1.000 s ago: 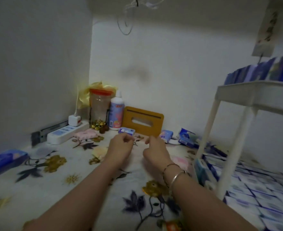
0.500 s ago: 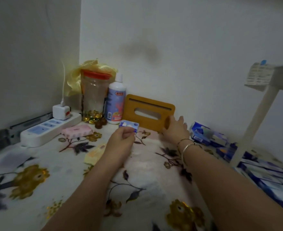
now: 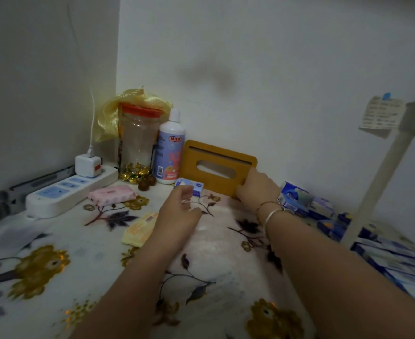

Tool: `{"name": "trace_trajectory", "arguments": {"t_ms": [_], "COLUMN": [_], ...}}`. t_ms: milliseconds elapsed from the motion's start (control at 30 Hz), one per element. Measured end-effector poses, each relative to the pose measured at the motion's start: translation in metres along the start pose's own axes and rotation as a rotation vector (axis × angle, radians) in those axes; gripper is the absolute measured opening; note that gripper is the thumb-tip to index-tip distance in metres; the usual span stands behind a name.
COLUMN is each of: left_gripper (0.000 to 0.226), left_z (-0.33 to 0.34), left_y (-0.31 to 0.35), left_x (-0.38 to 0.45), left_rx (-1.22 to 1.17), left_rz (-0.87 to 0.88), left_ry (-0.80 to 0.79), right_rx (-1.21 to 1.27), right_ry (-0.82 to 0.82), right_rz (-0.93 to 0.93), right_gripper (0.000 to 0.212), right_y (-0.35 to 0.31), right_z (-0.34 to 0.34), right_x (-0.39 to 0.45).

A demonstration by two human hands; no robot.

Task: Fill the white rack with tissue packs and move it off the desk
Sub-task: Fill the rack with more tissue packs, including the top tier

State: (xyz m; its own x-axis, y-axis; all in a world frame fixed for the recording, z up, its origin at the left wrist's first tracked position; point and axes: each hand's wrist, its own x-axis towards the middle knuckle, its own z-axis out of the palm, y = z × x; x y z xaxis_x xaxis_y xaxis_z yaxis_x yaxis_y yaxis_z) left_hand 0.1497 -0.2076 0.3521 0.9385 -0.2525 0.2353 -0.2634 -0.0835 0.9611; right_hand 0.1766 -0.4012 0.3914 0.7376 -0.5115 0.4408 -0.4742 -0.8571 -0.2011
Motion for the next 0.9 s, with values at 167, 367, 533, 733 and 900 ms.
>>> {"name": "trace_trajectory", "arguments": {"t_ms": [167, 367, 533, 733, 900], "left_gripper": [0.081, 0.062, 0.039, 0.041, 0.039], "left_z": [0.0, -0.004, -0.013, -0.018, -0.018], "left_y": [0.001, 0.001, -0.005, -0.006, -0.01], "left_x": [-0.004, -0.003, -0.001, 0.005, 0.008], "left_rx": [0.033, 0.109, 0.07, 0.053, 0.137], "left_rz": [0.087, 0.132, 0.031, -0.002, 0.032], "left_ry": [0.003, 0.134, 0.26, 0.284, 0.271], "right_rx": [0.398, 0.792, 0.715, 0.129, 0.158], "right_ry": [-0.113, -0.61, -0.406, -0.516, -0.43], "right_rz": [-0.047, -0.222, -0.243, -0.436, -0.456], "right_gripper": [0.025, 0.023, 0.024, 0.046, 0.039], "right_y": [-0.024, -0.071, -0.075, -0.068, -0.058], "right_z": [-0.037, -0.042, -0.009, 0.043, 0.031], "right_x": [-0.006, -0.036, -0.014, 0.006, 0.009]}}
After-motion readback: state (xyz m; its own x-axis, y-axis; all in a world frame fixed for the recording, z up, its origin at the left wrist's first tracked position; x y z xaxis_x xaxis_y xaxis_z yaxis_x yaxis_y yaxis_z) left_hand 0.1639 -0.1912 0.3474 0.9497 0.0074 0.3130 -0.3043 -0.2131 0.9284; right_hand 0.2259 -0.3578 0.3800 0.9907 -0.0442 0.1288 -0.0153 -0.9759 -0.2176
